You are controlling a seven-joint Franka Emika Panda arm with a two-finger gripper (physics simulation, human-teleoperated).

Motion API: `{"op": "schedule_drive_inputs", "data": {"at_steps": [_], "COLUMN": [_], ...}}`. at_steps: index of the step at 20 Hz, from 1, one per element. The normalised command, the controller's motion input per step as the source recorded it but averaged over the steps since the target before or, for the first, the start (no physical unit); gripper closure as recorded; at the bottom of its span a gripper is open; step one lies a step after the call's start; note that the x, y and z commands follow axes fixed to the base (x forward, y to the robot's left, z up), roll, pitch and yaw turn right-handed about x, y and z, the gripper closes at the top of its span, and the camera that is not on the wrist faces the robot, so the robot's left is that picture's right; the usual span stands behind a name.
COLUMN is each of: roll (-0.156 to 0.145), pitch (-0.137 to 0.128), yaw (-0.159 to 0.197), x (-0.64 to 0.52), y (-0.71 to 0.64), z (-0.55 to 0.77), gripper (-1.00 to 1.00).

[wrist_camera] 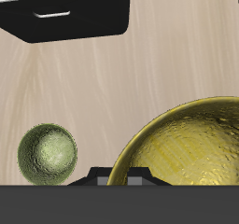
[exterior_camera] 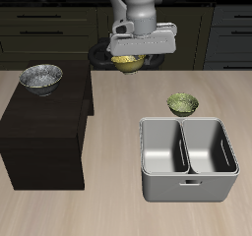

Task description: Stack the yellow bowl on the black bowl

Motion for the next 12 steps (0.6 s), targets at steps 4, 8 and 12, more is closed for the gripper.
{"op": "schedule_drive_inputs", "data": {"at_steps": [4,8,12], "roll": [0.001,-0.012,-0.053], "pitch": [-0.042,-0.033,-0.055], "yaw": [0.010,0.002,0.005], "x": [-0.03,0.05,0.07], "y": [-0.01,-0.03,-0.12], "z": [0.37,0.43,0.36], "gripper": [1.00,1.00,1.00]}}
